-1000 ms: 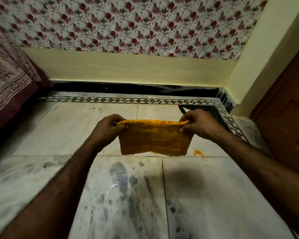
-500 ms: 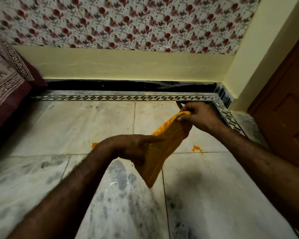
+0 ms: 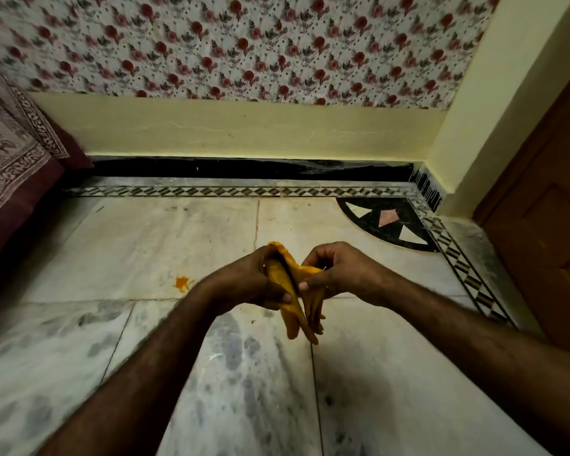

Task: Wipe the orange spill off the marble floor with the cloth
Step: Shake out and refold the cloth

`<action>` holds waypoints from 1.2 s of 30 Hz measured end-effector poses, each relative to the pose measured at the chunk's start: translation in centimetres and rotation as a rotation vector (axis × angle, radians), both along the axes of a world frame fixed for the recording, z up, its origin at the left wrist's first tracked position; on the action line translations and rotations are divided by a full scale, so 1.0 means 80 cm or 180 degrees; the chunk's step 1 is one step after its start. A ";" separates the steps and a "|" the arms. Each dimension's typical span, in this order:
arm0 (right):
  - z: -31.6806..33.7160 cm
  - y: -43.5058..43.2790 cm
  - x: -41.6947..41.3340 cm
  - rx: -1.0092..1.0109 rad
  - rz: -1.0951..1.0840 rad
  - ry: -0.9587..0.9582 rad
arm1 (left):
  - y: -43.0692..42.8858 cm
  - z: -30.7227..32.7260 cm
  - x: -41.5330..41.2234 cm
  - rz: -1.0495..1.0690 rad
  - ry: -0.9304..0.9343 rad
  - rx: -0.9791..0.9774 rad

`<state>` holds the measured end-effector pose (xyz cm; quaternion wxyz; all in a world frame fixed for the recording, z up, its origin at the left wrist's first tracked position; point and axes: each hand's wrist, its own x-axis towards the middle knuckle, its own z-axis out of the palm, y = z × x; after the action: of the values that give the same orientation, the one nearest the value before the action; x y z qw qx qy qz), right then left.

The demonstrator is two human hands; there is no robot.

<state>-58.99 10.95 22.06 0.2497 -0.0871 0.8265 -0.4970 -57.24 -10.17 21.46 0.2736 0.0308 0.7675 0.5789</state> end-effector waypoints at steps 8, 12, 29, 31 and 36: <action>-0.008 -0.026 0.022 -0.0376 -0.0075 0.0260 | 0.001 -0.004 -0.011 0.0549 0.0096 0.0388; -0.011 -0.033 0.026 -0.0781 -0.0497 0.0406 | 0.006 -0.007 -0.016 0.0876 0.0217 0.0313; -0.081 0.066 0.043 -0.0177 -0.0941 -0.0101 | 0.064 -0.036 -0.014 0.1106 -0.1111 0.1440; -0.104 0.083 0.058 -0.0166 -0.1254 -0.0473 | 0.056 -0.057 -0.014 0.1162 -0.0946 0.1144; -0.137 0.112 0.075 0.0954 -0.1050 0.0026 | 0.031 -0.133 -0.009 0.0986 -0.0320 -0.0429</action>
<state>-52.99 19.88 11.13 0.1718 0.0853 0.8952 -0.4023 -57.93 -7.72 10.79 0.2206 -0.1352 0.7855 0.5622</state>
